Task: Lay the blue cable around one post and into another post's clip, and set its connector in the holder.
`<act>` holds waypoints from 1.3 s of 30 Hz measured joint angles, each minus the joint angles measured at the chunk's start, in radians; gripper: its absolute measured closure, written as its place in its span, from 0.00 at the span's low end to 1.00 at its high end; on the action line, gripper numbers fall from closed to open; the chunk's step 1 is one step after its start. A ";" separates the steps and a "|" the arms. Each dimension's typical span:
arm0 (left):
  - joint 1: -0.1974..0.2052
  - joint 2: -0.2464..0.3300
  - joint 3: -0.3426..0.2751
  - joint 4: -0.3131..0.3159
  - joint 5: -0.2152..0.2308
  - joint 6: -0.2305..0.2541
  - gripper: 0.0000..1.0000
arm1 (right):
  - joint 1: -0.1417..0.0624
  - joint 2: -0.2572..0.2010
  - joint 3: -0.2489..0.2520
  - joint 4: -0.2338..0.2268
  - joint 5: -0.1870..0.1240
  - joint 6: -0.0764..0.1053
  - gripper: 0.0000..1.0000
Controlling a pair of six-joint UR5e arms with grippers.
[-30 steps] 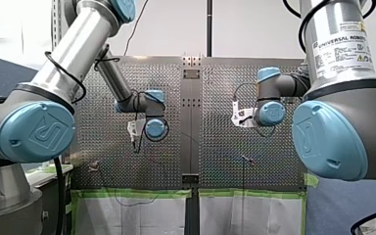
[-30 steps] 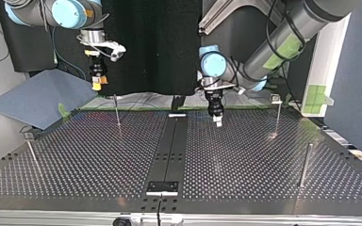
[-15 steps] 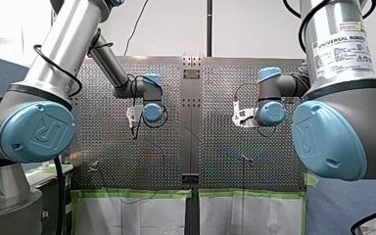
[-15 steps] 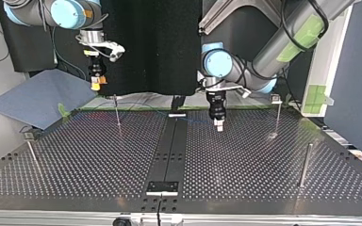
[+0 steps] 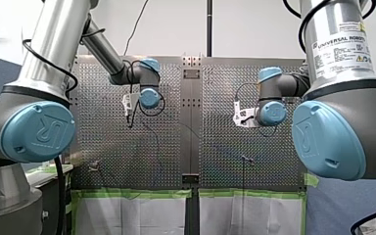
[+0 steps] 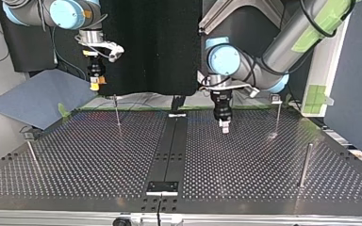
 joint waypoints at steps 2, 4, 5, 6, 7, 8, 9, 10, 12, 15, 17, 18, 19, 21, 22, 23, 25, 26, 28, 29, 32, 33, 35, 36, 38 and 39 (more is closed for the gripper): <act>-0.001 0.010 -0.002 -0.016 0.001 0.001 0.01 | 0.000 0.000 0.000 0.000 0.000 0.000 0.02; -0.003 0.024 -0.004 -0.033 0.000 0.005 0.01 | 0.000 -0.001 0.000 0.001 0.000 0.000 0.02; -0.003 0.029 -0.004 -0.042 0.000 0.007 0.01 | 0.000 -0.001 0.000 0.001 0.000 0.000 0.02; -0.004 0.036 -0.005 -0.054 -0.001 0.010 0.01 | 0.000 -0.001 0.000 0.001 0.000 0.000 0.02; -0.005 0.041 -0.005 -0.063 -0.001 0.012 0.01 | 0.000 -0.001 0.000 0.001 0.000 0.000 0.02; -0.005 0.044 -0.005 -0.072 -0.001 0.013 0.01 | 0.000 -0.001 0.000 0.001 -0.001 0.000 0.02; -0.004 0.049 -0.005 -0.085 -0.001 0.014 0.01 | 0.000 -0.001 0.000 0.001 -0.001 0.000 0.02; -0.004 0.053 -0.005 -0.093 -0.001 0.014 0.01 | 0.000 -0.001 0.000 0.001 -0.001 0.000 0.02; -0.004 0.061 -0.005 -0.111 -0.001 0.012 0.01 | 0.000 -0.001 0.000 0.001 -0.001 0.000 0.02; 0.000 0.076 -0.005 -0.129 -0.001 0.002 0.01 | 0.000 -0.001 0.000 0.001 -0.001 0.000 0.02; 0.004 0.088 -0.005 -0.136 -0.001 -0.007 0.01 | -0.001 -0.001 0.000 0.001 -0.001 0.000 0.02; 0.007 0.097 -0.005 -0.141 -0.001 -0.013 0.01 | -0.001 -0.001 0.000 0.001 -0.001 0.000 0.02; 0.010 0.104 -0.005 -0.143 -0.002 -0.018 0.01 | -0.001 -0.001 0.000 0.001 -0.001 0.000 0.02; 0.016 0.120 -0.005 -0.149 -0.003 -0.029 0.01 | -0.002 -0.001 0.000 0.001 -0.001 0.000 0.02; 0.021 0.128 -0.005 -0.152 -0.005 -0.035 0.01 | -0.002 -0.001 0.000 0.001 -0.001 0.000 0.02; 0.026 0.135 -0.005 -0.154 -0.007 -0.039 0.01 | -0.002 -0.001 0.000 0.002 -0.001 0.000 0.02; 0.040 0.153 -0.005 -0.162 -0.010 -0.044 0.01 | -0.002 -0.001 0.001 0.002 -0.001 0.000 0.02; 0.046 0.160 -0.005 -0.166 -0.010 -0.046 0.01 | -0.002 -0.001 0.001 0.002 -0.001 0.000 0.02; 0.062 0.177 -0.005 -0.175 -0.010 -0.047 0.01 | -0.002 -0.001 0.000 0.002 -0.001 0.000 0.02; 0.068 0.183 -0.005 -0.177 -0.010 -0.048 0.01 | -0.002 -0.001 0.000 0.002 -0.001 0.000 0.02; 0.086 0.206 -0.005 -0.182 -0.010 -0.048 0.01 | -0.002 -0.001 0.000 0.003 -0.001 0.000 0.02; 0.091 0.213 -0.005 -0.183 -0.011 -0.050 0.01 | -0.002 -0.001 0.000 0.003 -0.001 0.000 0.02; 0.098 0.222 -0.005 -0.185 -0.016 -0.054 0.01 | -0.002 -0.002 0.000 0.002 -0.001 0.000 0.02; 0.102 0.227 -0.005 -0.185 -0.022 -0.057 0.01 | -0.003 -0.002 0.000 0.003 -0.001 0.000 0.02; 0.107 0.236 -0.004 -0.186 -0.030 -0.059 0.01 | -0.003 -0.002 0.000 0.002 -0.001 0.000 0.02; 0.111 0.241 -0.004 -0.186 -0.034 -0.058 0.01 | -0.004 -0.002 0.000 0.003 -0.001 0.000 0.02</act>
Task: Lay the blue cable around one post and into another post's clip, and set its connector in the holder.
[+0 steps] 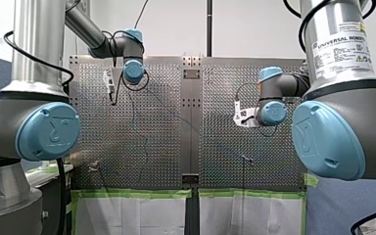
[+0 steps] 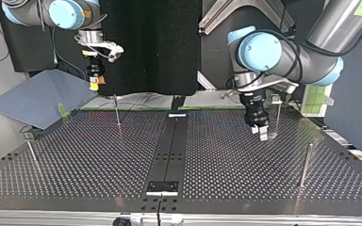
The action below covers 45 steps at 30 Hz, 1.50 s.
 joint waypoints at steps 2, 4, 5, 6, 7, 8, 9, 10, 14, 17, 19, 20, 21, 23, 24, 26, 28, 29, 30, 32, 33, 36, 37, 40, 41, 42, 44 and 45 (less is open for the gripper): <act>0.005 0.004 0.000 0.000 -0.003 0.003 0.01 | -0.002 0.000 0.000 0.000 0.000 0.000 0.02; 0.009 0.006 0.000 0.001 -0.004 0.004 0.01 | -0.003 0.000 0.000 0.000 0.000 0.000 0.02; 0.011 0.007 0.000 0.002 -0.003 0.005 0.01 | -0.003 -0.001 0.000 0.000 0.000 0.000 0.02; 0.012 0.008 0.000 0.006 -0.002 0.006 0.01 | -0.003 -0.001 0.000 0.000 0.000 0.000 0.02; 0.013 0.008 0.000 0.008 0.000 0.008 0.01 | -0.004 -0.001 0.000 0.000 0.000 0.000 0.02; 0.014 0.009 0.000 0.011 0.002 0.009 0.01 | -0.004 -0.001 0.000 0.000 0.000 0.000 0.02; 0.015 0.010 0.000 0.015 0.005 0.010 0.01 | -0.004 -0.001 0.000 0.000 0.000 0.000 0.02; 0.015 0.011 0.000 0.017 0.006 0.010 0.01 | -0.005 -0.001 0.000 0.000 0.000 0.000 0.02; 0.024 0.019 0.000 0.020 0.007 0.009 0.01 | -0.006 -0.002 0.001 0.000 0.000 0.000 0.02; 0.034 0.031 0.002 0.020 0.007 0.007 0.01 | -0.007 -0.002 0.000 0.001 0.000 0.000 0.02; 0.042 0.041 0.006 0.017 0.006 0.005 0.01 | -0.008 -0.002 0.000 0.001 0.000 0.000 0.02; 0.046 0.045 0.008 0.014 0.006 0.005 0.01 | -0.008 -0.002 0.000 0.001 0.000 0.000 0.02; 0.051 0.051 0.011 0.010 0.005 0.004 0.01 | -0.008 -0.002 0.000 0.001 0.000 0.000 0.02; 0.058 0.059 0.015 0.005 0.003 0.002 0.01 | -0.009 -0.002 0.000 0.001 0.000 0.000 0.02; 0.062 0.065 0.018 0.002 0.002 0.002 0.01 | -0.009 -0.002 0.000 0.001 -0.001 0.000 0.02; 0.067 0.074 0.024 -0.003 0.002 0.001 0.01 | -0.009 -0.002 0.000 0.002 -0.001 0.000 0.02; 0.073 0.081 0.035 -0.010 0.002 0.000 0.01 | -0.010 -0.002 0.001 0.003 -0.001 0.000 0.02; 0.075 0.083 0.039 -0.014 0.002 0.000 0.01 | -0.010 -0.002 0.001 0.003 -0.001 0.000 0.02; 0.078 0.085 0.045 -0.020 0.002 0.000 0.01 | -0.010 -0.002 0.000 0.004 0.000 0.000 0.02; 0.081 0.087 0.051 -0.026 0.001 0.000 0.01 | -0.010 -0.002 0.000 0.005 0.000 0.000 0.02; 0.084 0.088 0.055 -0.028 0.001 0.000 0.01 | -0.010 -0.002 0.000 0.006 0.000 0.000 0.02; 0.088 0.091 0.065 -0.030 0.002 -0.001 0.01 | -0.011 -0.002 0.000 0.006 -0.001 0.000 0.02; 0.089 0.092 0.067 -0.031 0.002 -0.001 0.01 | -0.011 -0.002 0.000 0.006 -0.001 0.000 0.02; 0.095 0.097 0.071 -0.032 0.001 -0.006 0.01 | -0.013 -0.003 0.000 0.006 -0.001 0.000 0.02; 0.098 0.098 0.073 -0.032 0.001 -0.010 0.01 | -0.013 -0.003 0.000 0.006 -0.001 0.000 0.02; 0.101 0.100 0.075 -0.033 0.000 -0.014 0.01 | -0.013 -0.003 0.000 0.006 -0.001 0.000 0.02; 0.108 0.101 0.080 -0.035 -0.002 -0.020 0.01 | -0.014 -0.003 0.001 0.006 -0.001 0.000 0.02; 0.112 0.102 0.084 -0.038 -0.004 -0.023 0.01 | -0.014 -0.003 0.000 0.006 -0.001 0.000 0.02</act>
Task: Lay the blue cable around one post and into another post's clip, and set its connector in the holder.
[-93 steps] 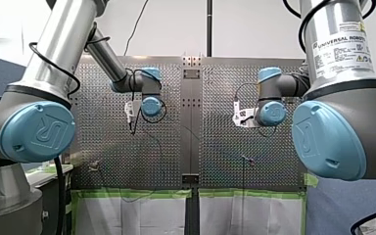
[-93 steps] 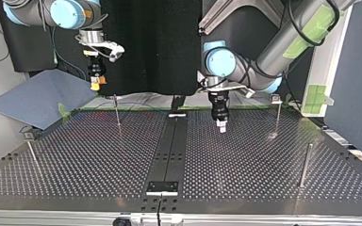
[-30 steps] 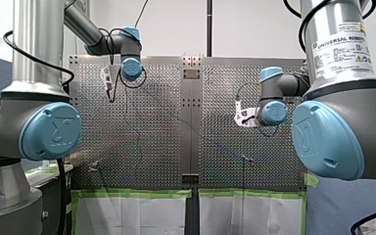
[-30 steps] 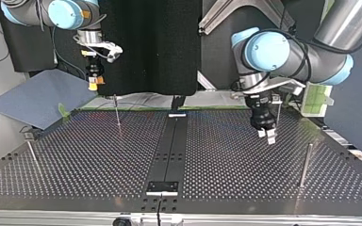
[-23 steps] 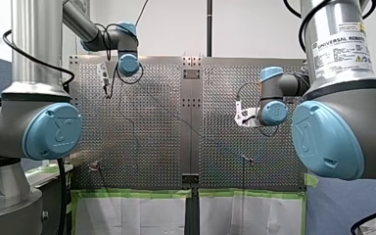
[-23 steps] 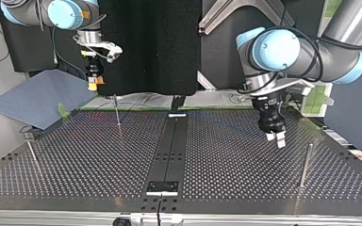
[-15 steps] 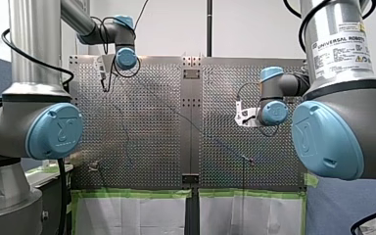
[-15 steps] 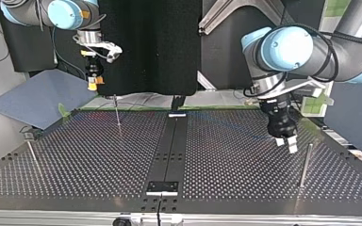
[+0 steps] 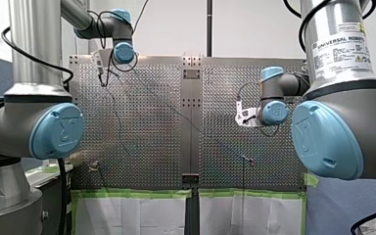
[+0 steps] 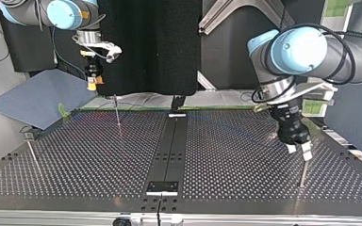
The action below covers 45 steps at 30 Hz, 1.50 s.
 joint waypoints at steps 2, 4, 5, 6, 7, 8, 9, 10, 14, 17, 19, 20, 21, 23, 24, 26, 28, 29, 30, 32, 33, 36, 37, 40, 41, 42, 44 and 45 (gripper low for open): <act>0.006 0.001 0.006 -0.005 -0.005 -0.003 0.01 | -0.001 0.000 0.000 0.000 0.000 0.000 0.02; 0.014 0.002 0.010 -0.010 -0.014 -0.006 0.01 | -0.002 0.000 0.001 0.000 0.000 0.000 0.02; 0.017 0.002 0.012 -0.012 -0.018 -0.007 0.01 | -0.002 0.000 0.001 0.000 0.000 0.000 0.02; 0.021 0.002 0.013 -0.013 -0.022 -0.009 0.01 | -0.003 0.000 0.001 0.000 0.000 0.000 0.02; 0.024 0.002 0.015 -0.014 -0.024 -0.010 0.01 | -0.003 0.000 0.001 0.000 0.000 0.000 0.02; 0.027 0.002 0.016 -0.015 -0.024 -0.012 0.01 | -0.003 0.000 0.001 0.000 0.000 0.000 0.02; 0.032 0.002 0.018 -0.016 -0.023 -0.014 0.01 | -0.003 0.000 0.002 0.000 0.000 0.000 0.02; 0.035 0.002 0.019 -0.017 -0.023 -0.017 0.01 | -0.004 0.000 0.002 0.000 0.000 0.000 0.02; 0.057 0.002 0.022 -0.018 -0.015 -0.030 0.01 | -0.004 0.000 0.002 0.000 0.000 0.000 0.02; 0.081 0.002 0.024 -0.018 0.005 -0.045 0.01 | -0.004 0.000 0.002 0.001 -0.001 0.000 0.02; 0.098 0.002 0.024 -0.017 0.022 -0.057 0.01 | -0.004 0.000 0.002 0.001 0.000 0.000 0.02; 0.105 0.002 0.025 -0.017 0.029 -0.060 0.01 | -0.004 0.000 0.002 0.001 0.000 0.000 0.02; 0.115 0.002 0.026 -0.017 0.038 -0.065 0.01 | -0.004 0.000 0.002 0.001 -0.001 0.000 0.02; 0.130 0.002 0.028 -0.016 0.054 -0.073 0.01 | -0.004 -0.001 0.002 0.003 -0.001 0.000 0.02; 0.140 0.002 0.029 -0.016 0.065 -0.078 0.01 | -0.004 -0.001 0.002 0.003 0.000 0.000 0.02; 0.151 0.002 0.031 -0.015 0.076 -0.086 0.01 | -0.004 -0.001 0.002 0.005 0.000 0.000 0.02; 0.162 0.001 0.032 -0.013 0.086 -0.096 0.01 | -0.004 -0.001 0.002 0.005 0.000 0.000 0.02; 0.166 0.001 0.032 -0.012 0.090 -0.099 0.01 | -0.004 -0.001 0.002 0.006 0.000 0.000 0.02; 0.172 0.000 0.032 -0.010 0.096 -0.103 0.01 | -0.004 -0.001 0.002 0.006 0.000 0.000 0.02; 0.178 -0.003 0.032 -0.006 0.105 -0.108 0.01 | -0.004 -0.001 0.002 0.006 0.000 -0.001 0.02; 0.183 -0.006 0.032 -0.002 0.111 -0.111 0.01 | -0.004 -0.001 0.002 0.006 0.000 -0.001 0.02; 0.196 -0.013 0.034 0.011 0.123 -0.121 0.01 | -0.004 -0.001 0.002 0.006 -0.001 -0.002 0.02; 0.201 -0.016 0.036 0.017 0.128 -0.125 0.01 | -0.004 -0.001 0.002 0.006 -0.001 -0.003 0.02; 0.224 -0.020 0.048 0.033 0.149 -0.140 0.01 | -0.004 -0.002 0.002 0.006 0.000 -0.004 0.02; 0.231 -0.021 0.052 0.036 0.156 -0.146 0.01 | -0.004 -0.002 0.002 0.007 -0.001 -0.004 0.02; 0.241 -0.021 0.057 0.038 0.166 -0.155 0.01 | -0.004 -0.002 0.002 0.008 0.000 -0.004 0.02; 0.257 -0.022 0.062 0.041 0.182 -0.169 0.01 | -0.004 -0.002 0.002 0.009 0.000 -0.005 0.02; 0.267 -0.022 0.063 0.042 0.192 -0.180 0.01 | -0.004 -0.002 0.002 0.010 0.000 -0.005 0.02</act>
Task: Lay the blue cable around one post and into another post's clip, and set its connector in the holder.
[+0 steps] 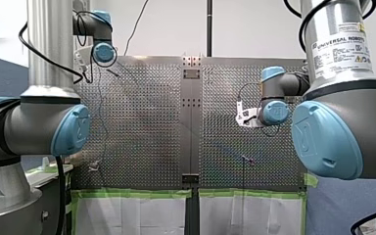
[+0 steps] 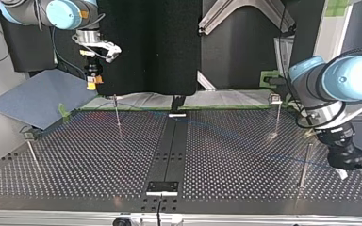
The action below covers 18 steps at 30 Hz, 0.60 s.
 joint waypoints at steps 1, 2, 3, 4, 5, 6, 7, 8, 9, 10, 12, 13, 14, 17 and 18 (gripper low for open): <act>0.008 0.000 0.001 0.001 0.008 -0.008 0.01 | 0.000 0.000 0.000 0.001 0.000 0.000 0.02; 0.016 0.000 0.001 0.001 0.016 -0.016 0.01 | 0.000 0.000 0.000 0.001 0.001 0.000 0.02; 0.028 -0.001 0.001 0.003 0.028 -0.027 0.01 | 0.000 0.000 0.000 0.002 0.001 -0.001 0.02; 0.036 -0.002 0.000 0.005 0.036 -0.036 0.01 | 0.000 0.000 0.000 0.002 0.001 -0.001 0.02; 0.044 -0.005 0.000 0.008 0.045 -0.044 0.01 | 0.000 -0.001 0.000 0.002 0.001 -0.001 0.02; 0.053 -0.010 0.000 0.012 0.055 -0.053 0.01 | 0.000 -0.001 0.000 0.002 0.001 -0.001 0.02; 0.058 -0.015 0.000 0.015 0.063 -0.057 0.01 | 0.000 -0.001 0.000 0.002 0.001 -0.002 0.02; 0.061 -0.020 -0.001 0.017 0.071 -0.060 0.01 | 0.000 -0.001 0.000 0.002 0.001 -0.002 0.02; 0.064 -0.029 -0.001 0.019 0.079 -0.064 0.01 | 0.000 -0.001 0.000 0.002 0.001 -0.002 0.02; 0.066 -0.035 -0.002 0.020 0.084 -0.065 0.01 | 0.000 -0.001 0.000 0.002 0.001 -0.002 0.02; 0.067 -0.052 -0.007 0.025 0.092 -0.067 0.01 | 0.000 -0.001 0.000 0.002 0.001 -0.002 0.02; 0.067 -0.059 -0.010 0.029 0.096 -0.068 0.01 | 0.000 -0.001 0.000 0.002 0.001 -0.002 0.02; 0.068 -0.065 -0.013 0.035 0.100 -0.071 0.01 | 0.000 -0.001 0.000 0.002 0.000 -0.002 0.02; 0.073 -0.078 -0.018 0.056 0.119 -0.085 0.01 | 0.000 -0.001 0.000 0.003 0.001 -0.002 0.02; 0.076 -0.081 -0.019 0.065 0.124 -0.093 0.01 | 0.001 -0.001 0.000 0.003 0.001 -0.002 0.02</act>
